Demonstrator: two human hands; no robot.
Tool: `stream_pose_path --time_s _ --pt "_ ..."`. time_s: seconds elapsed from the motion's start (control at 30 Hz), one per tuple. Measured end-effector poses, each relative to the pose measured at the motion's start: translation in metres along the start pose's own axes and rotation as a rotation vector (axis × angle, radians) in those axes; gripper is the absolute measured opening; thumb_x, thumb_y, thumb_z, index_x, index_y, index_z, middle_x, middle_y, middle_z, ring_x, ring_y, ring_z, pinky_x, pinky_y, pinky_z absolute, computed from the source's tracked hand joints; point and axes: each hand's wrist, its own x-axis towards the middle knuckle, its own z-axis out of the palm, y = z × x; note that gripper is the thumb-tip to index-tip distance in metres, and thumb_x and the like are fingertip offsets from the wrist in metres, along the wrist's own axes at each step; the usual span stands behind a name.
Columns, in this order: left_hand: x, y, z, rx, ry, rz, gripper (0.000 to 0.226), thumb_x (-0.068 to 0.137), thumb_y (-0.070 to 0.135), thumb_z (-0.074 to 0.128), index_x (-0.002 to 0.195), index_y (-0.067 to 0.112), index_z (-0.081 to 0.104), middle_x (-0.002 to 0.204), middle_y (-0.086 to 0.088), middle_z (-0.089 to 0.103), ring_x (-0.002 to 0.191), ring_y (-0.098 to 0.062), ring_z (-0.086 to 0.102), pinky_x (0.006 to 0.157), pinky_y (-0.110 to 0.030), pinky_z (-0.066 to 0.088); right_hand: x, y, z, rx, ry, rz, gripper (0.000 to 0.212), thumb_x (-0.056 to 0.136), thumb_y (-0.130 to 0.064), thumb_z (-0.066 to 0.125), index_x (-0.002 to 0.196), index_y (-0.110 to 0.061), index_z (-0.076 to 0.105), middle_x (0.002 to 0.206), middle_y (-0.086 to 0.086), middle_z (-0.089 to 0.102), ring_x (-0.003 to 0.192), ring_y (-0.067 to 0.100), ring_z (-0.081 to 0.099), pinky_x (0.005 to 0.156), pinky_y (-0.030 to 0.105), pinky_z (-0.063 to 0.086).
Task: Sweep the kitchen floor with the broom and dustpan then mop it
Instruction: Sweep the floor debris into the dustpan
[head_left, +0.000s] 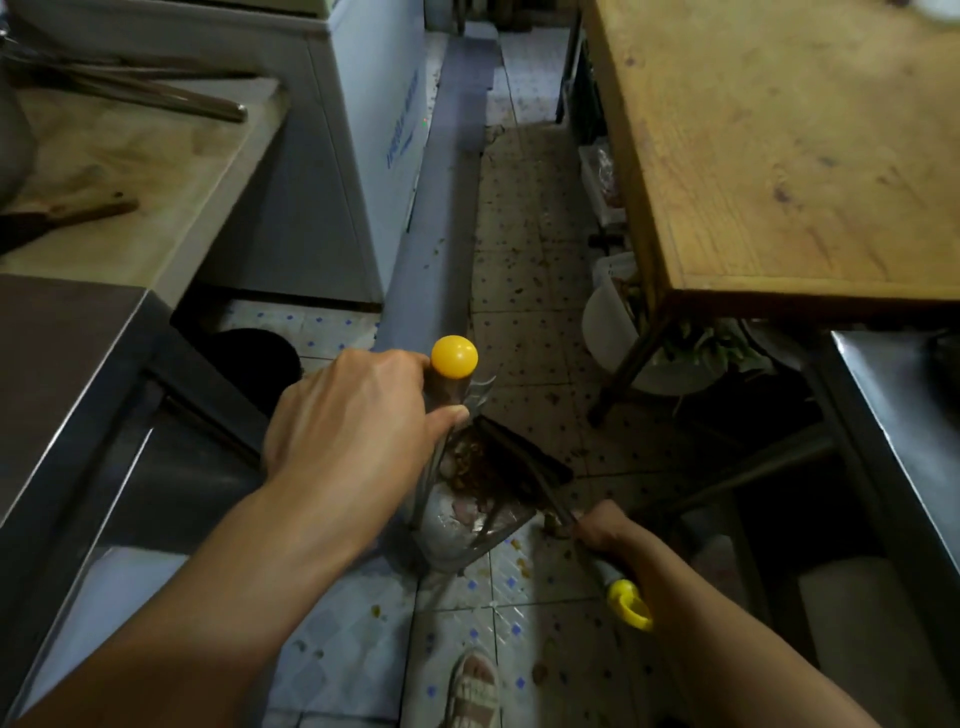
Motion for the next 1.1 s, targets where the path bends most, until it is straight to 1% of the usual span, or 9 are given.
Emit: stream_pose_path --time_s 0.1,0.23,0.33,0.43,0.5,0.7,0.83,0.97,1.1 --pt "-0.031 -0.006 0.0 0.013 0.013 0.013 0.03 0.084 0.061 0.053 0.086 0.032 0.053 0.078 0.003 0.045 0.087 -0.025 0.058 0.063 -0.029 0.037 -0.034 0.01 0.016 -0.029 0.012 -0.061 0.034 0.099 -0.013 0.043 0.131 -0.001 0.051 0.137 0.016 0.05 0.123 0.025 0.049 0.101 0.026 0.035" --pt "-0.061 -0.012 0.004 0.018 0.006 0.011 0.034 0.085 0.06 0.052 0.097 0.029 0.059 0.08 0.003 0.05 0.084 -0.022 0.057 0.063 -0.029 0.039 -0.053 0.026 0.027 0.026 0.063 -0.072 0.03 0.096 -0.016 0.05 0.12 0.0 0.06 0.12 0.016 0.061 0.103 0.026 0.057 0.075 0.023 0.037" --pt "-0.069 -0.01 0.004 0.02 0.015 0.0 0.034 0.085 0.06 0.052 0.099 0.03 0.059 0.076 0.004 0.045 0.077 -0.019 0.05 0.062 -0.029 0.038 -0.054 0.026 0.019 0.147 0.072 -0.026 0.034 0.095 -0.015 0.053 0.12 0.006 0.06 0.098 0.012 0.053 0.09 0.021 0.049 0.073 0.024 0.036" --pt "-0.063 -0.002 0.005 0.021 0.021 -0.015 0.034 0.085 0.06 0.053 0.098 0.03 0.059 0.074 0.005 0.043 0.078 -0.02 0.051 0.062 -0.029 0.037 -0.043 0.017 0.003 0.237 0.078 -0.014 0.035 0.094 -0.011 0.053 0.124 0.007 0.057 0.096 0.01 0.049 0.088 0.019 0.045 0.059 0.025 0.039" --pt "-0.053 0.006 0.009 0.022 0.021 -0.023 0.035 0.084 0.061 0.052 0.098 0.03 0.06 0.077 0.004 0.047 0.085 -0.022 0.057 0.063 -0.03 0.037 -0.026 0.013 -0.009 0.257 0.082 -0.01 0.036 0.093 -0.011 0.054 0.124 0.007 0.057 0.096 0.01 0.05 0.088 0.019 0.045 0.055 0.016 0.036" --pt "-0.016 0.032 0.024 0.017 0.035 -0.069 0.036 0.084 0.061 0.053 0.1 0.029 0.059 0.083 0.001 0.053 0.089 -0.024 0.058 0.063 -0.029 0.037 0.033 0.005 -0.043 0.257 0.112 -0.013 0.035 0.091 -0.017 0.059 0.119 0.003 0.061 0.12 0.02 0.062 0.087 0.021 0.051 0.06 0.026 0.04" --pt "0.009 0.046 0.036 0.025 0.042 -0.098 0.037 0.085 0.06 0.052 0.103 0.029 0.059 0.071 0.006 0.037 0.081 -0.021 0.051 0.062 -0.029 0.034 0.075 -0.004 -0.064 0.165 0.157 -0.044 0.039 0.089 -0.03 0.062 0.108 0.004 0.064 0.114 0.019 0.063 0.104 0.033 0.06 0.062 0.025 0.038" --pt "0.028 0.051 0.052 0.028 0.075 -0.103 0.035 0.084 0.061 0.052 0.1 0.031 0.058 0.068 0.008 0.036 0.075 -0.019 0.047 0.061 -0.028 0.034 0.111 -0.014 -0.075 0.17 0.172 -0.083 0.033 0.087 -0.026 0.064 0.097 0.005 0.065 0.103 0.02 0.064 0.094 0.031 0.059 0.071 0.03 0.038" --pt "0.036 0.05 0.064 0.025 0.082 -0.106 0.034 0.083 0.062 0.052 0.1 0.032 0.059 0.075 0.007 0.044 0.076 -0.02 0.05 0.061 -0.028 0.035 0.127 -0.015 -0.066 0.101 0.158 -0.076 0.04 0.092 -0.027 0.06 0.112 0.007 0.062 0.117 0.022 0.061 0.111 0.035 0.057 0.081 0.032 0.044"
